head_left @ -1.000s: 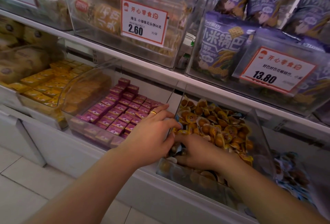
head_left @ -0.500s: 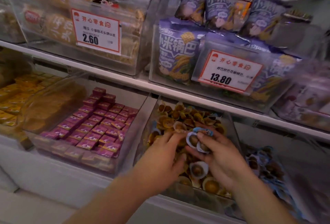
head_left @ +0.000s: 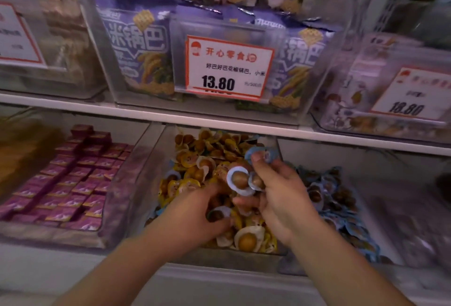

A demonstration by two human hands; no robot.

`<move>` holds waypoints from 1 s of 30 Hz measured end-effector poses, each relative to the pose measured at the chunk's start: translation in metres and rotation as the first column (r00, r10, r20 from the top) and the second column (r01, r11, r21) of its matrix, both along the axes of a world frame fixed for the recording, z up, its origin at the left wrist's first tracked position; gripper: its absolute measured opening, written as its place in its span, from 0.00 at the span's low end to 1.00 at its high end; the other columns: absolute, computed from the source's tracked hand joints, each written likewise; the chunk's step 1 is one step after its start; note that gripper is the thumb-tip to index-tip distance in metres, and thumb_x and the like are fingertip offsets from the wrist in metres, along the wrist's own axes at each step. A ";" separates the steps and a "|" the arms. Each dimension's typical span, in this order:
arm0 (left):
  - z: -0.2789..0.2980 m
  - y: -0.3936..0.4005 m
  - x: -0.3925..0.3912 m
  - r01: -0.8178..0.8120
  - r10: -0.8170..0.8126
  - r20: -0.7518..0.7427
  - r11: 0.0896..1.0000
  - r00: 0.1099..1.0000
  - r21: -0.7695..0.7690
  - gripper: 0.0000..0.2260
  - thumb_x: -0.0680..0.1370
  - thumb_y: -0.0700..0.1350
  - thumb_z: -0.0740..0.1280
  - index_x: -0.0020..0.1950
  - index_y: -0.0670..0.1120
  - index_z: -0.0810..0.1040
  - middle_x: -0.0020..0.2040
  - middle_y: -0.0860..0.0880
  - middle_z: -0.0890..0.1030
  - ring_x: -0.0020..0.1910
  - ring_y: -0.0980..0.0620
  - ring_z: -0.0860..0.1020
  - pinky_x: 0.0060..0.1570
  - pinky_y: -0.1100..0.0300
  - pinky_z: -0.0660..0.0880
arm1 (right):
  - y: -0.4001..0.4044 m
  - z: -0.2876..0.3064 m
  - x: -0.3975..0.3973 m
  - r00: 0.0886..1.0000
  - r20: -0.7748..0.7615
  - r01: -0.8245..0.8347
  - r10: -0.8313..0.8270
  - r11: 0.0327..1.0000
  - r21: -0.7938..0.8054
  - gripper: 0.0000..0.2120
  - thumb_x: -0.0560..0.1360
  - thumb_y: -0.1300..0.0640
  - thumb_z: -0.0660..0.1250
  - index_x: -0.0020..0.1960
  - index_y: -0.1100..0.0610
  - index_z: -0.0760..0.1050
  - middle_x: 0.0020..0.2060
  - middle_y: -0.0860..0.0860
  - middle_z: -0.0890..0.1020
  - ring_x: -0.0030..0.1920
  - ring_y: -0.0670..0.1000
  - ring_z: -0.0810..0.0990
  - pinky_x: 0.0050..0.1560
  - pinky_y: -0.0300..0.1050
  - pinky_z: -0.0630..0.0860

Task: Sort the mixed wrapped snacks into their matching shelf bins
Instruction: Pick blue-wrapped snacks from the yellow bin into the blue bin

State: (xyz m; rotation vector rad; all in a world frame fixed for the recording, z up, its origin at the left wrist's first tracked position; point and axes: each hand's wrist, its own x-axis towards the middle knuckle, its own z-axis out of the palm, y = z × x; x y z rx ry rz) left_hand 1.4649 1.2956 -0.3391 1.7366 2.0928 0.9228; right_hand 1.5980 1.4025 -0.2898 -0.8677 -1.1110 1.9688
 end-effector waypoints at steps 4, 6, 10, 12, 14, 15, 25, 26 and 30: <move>0.006 -0.002 -0.006 -0.077 0.047 0.232 0.990 0.972 0.120 0.13 0.80 0.42 0.66 0.55 0.61 0.80 0.40 0.55 0.84 0.36 0.58 0.80 0.36 0.60 0.77 | -0.005 0.000 0.000 1.000 -0.004 -0.020 0.020 1.000 -0.006 0.07 0.78 0.54 0.67 0.51 0.57 0.81 0.51 0.63 0.83 0.39 0.58 0.87 0.27 0.46 0.80; 0.013 0.002 0.002 -0.312 0.187 0.531 0.937 0.826 0.155 0.15 0.83 0.42 0.62 0.49 0.60 0.82 0.30 0.52 0.79 0.26 0.53 0.74 0.25 0.60 0.70 | -0.005 0.003 -0.001 0.998 -0.042 -0.045 0.043 0.998 -0.053 0.09 0.78 0.54 0.67 0.53 0.59 0.80 0.50 0.64 0.82 0.37 0.56 0.86 0.26 0.44 0.79; 0.029 0.006 0.026 -0.207 0.153 0.941 0.974 0.302 -0.092 0.20 0.75 0.66 0.65 0.49 0.51 0.86 0.37 0.49 0.81 0.31 0.53 0.76 0.27 0.61 0.69 | -0.013 0.001 -0.004 0.986 -0.098 -0.153 0.138 0.973 -0.172 0.15 0.76 0.53 0.69 0.57 0.62 0.77 0.47 0.62 0.85 0.35 0.54 0.86 0.25 0.41 0.78; 0.030 0.007 0.027 -0.099 0.108 0.964 0.991 0.244 -0.086 0.22 0.72 0.67 0.67 0.52 0.51 0.86 0.47 0.48 0.86 0.44 0.51 0.84 0.42 0.57 0.77 | -0.014 0.002 -0.007 0.981 -0.125 -0.167 0.145 0.967 -0.191 0.19 0.72 0.52 0.70 0.58 0.63 0.77 0.47 0.61 0.86 0.37 0.53 0.86 0.25 0.40 0.78; 0.031 0.007 0.025 -0.093 0.088 0.971 0.993 0.222 -0.068 0.19 0.74 0.63 0.68 0.54 0.51 0.86 0.51 0.48 0.86 0.50 0.52 0.85 0.50 0.58 0.78 | -0.012 0.004 -0.007 0.977 -0.170 -0.164 0.131 0.966 -0.199 0.21 0.70 0.52 0.69 0.58 0.64 0.76 0.42 0.58 0.86 0.36 0.52 0.86 0.24 0.39 0.77; 0.032 0.007 0.023 -0.115 0.099 0.972 0.990 0.211 -0.076 0.18 0.75 0.60 0.69 0.53 0.49 0.86 0.48 0.49 0.86 0.45 0.55 0.85 0.44 0.62 0.79 | -0.011 0.004 -0.007 0.972 -0.192 -0.170 0.133 0.966 -0.196 0.21 0.70 0.53 0.69 0.57 0.64 0.76 0.41 0.57 0.86 0.37 0.52 0.87 0.24 0.39 0.78; 0.028 0.003 -0.011 -0.520 0.232 0.944 0.851 0.234 -0.080 0.14 0.81 0.34 0.61 0.43 0.42 0.85 0.35 0.44 0.81 0.37 0.48 0.80 0.38 0.58 0.78 | 0.007 0.017 0.003 0.997 0.002 -0.082 0.082 0.997 0.009 0.12 0.80 0.55 0.64 0.57 0.62 0.77 0.38 0.57 0.85 0.37 0.53 0.86 0.22 0.42 0.76; 0.028 0.003 -0.010 -0.562 0.228 0.940 0.826 0.252 -0.049 0.18 0.81 0.33 0.60 0.38 0.44 0.85 0.32 0.45 0.81 0.37 0.47 0.79 0.42 0.56 0.78 | 0.005 0.018 0.004 0.995 0.021 -0.102 0.102 0.995 -0.004 0.12 0.80 0.54 0.64 0.56 0.61 0.78 0.38 0.57 0.85 0.36 0.53 0.85 0.22 0.43 0.76; 0.030 0.003 -0.001 -0.702 0.184 0.934 0.707 0.307 0.091 0.20 0.81 0.36 0.60 0.37 0.51 0.85 0.30 0.51 0.79 0.29 0.54 0.78 0.30 0.63 0.76 | -0.018 0.013 0.000 0.970 0.117 -0.205 0.212 0.977 -0.064 0.15 0.79 0.50 0.65 0.55 0.61 0.78 0.40 0.59 0.83 0.39 0.57 0.85 0.29 0.50 0.79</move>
